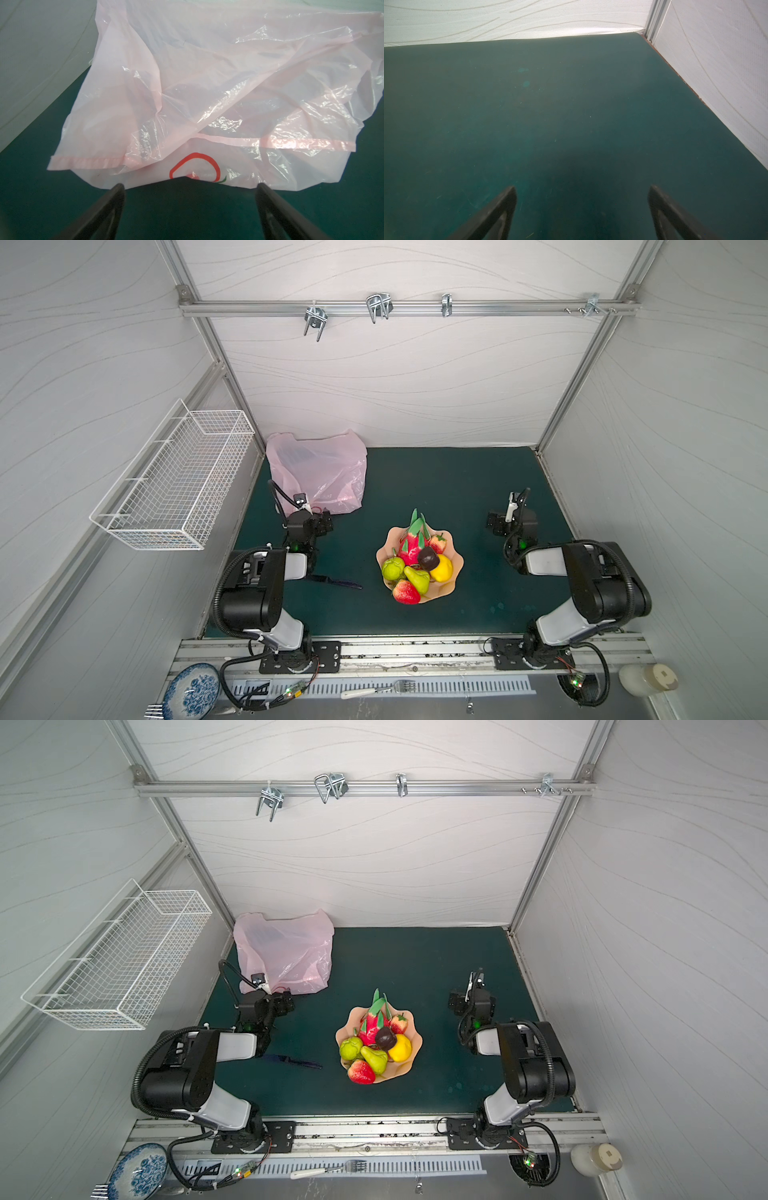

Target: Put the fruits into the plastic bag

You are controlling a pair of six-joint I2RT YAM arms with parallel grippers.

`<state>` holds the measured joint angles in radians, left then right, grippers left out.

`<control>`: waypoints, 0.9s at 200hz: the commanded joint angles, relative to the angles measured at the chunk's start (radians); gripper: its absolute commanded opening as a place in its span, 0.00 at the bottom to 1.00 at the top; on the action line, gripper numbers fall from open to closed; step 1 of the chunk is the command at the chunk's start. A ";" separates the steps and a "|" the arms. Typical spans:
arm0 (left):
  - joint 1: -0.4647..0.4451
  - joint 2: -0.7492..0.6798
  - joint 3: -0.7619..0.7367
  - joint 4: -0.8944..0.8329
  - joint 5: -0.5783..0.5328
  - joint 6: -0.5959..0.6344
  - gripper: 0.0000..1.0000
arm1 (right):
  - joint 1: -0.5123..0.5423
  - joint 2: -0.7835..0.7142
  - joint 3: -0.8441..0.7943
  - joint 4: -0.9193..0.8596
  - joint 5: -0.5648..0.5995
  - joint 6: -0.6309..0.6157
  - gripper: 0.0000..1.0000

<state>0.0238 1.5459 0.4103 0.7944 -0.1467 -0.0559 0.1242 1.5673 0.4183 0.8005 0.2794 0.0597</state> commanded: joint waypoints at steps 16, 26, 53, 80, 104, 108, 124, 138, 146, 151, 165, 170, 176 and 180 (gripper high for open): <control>-0.005 0.006 0.010 0.049 -0.014 0.007 0.99 | 0.002 -0.002 0.004 0.022 0.003 -0.008 0.99; -0.005 0.006 0.010 0.049 -0.016 0.008 0.99 | 0.002 -0.002 0.003 0.023 0.002 -0.008 0.99; -0.005 0.006 0.011 0.049 -0.016 0.008 0.99 | 0.002 -0.002 0.004 0.022 0.003 -0.009 0.99; -0.005 0.006 0.011 0.049 -0.016 0.008 0.99 | 0.002 -0.003 0.004 0.023 0.003 -0.008 0.99; -0.005 0.006 0.010 0.049 -0.015 0.007 0.99 | 0.002 -0.002 0.004 0.023 0.001 -0.008 0.99; -0.005 0.006 0.010 0.049 -0.016 0.007 0.99 | 0.001 -0.002 0.004 0.023 0.003 -0.008 0.99; -0.005 0.006 0.010 0.049 -0.015 0.007 0.99 | 0.002 -0.002 0.003 0.023 0.002 -0.009 0.99; -0.005 0.007 0.012 0.045 -0.009 0.011 0.99 | 0.002 -0.002 0.003 0.023 0.003 -0.009 0.99; -0.005 0.008 0.015 0.041 -0.009 0.010 0.99 | 0.002 -0.002 0.003 0.023 0.002 -0.008 0.99; -0.005 0.008 0.014 0.040 -0.009 0.011 0.99 | 0.002 -0.003 0.004 0.023 0.002 -0.007 0.99; -0.005 0.005 0.013 0.042 -0.008 0.010 0.99 | 0.002 -0.003 0.004 0.024 0.003 -0.008 0.99; -0.006 0.002 0.012 0.042 -0.007 0.010 0.99 | 0.002 -0.004 0.000 0.027 0.003 -0.008 0.99; -0.005 0.000 0.010 0.050 -0.006 0.016 0.99 | 0.002 -0.010 0.000 0.033 0.003 -0.015 0.99; -0.005 -0.008 0.011 0.043 -0.005 0.016 0.99 | 0.001 -0.018 0.000 0.023 -0.008 -0.016 0.99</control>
<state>0.0235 1.5459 0.4103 0.7944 -0.1474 -0.0551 0.1242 1.5673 0.4183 0.8009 0.2794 0.0597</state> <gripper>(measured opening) 0.989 0.992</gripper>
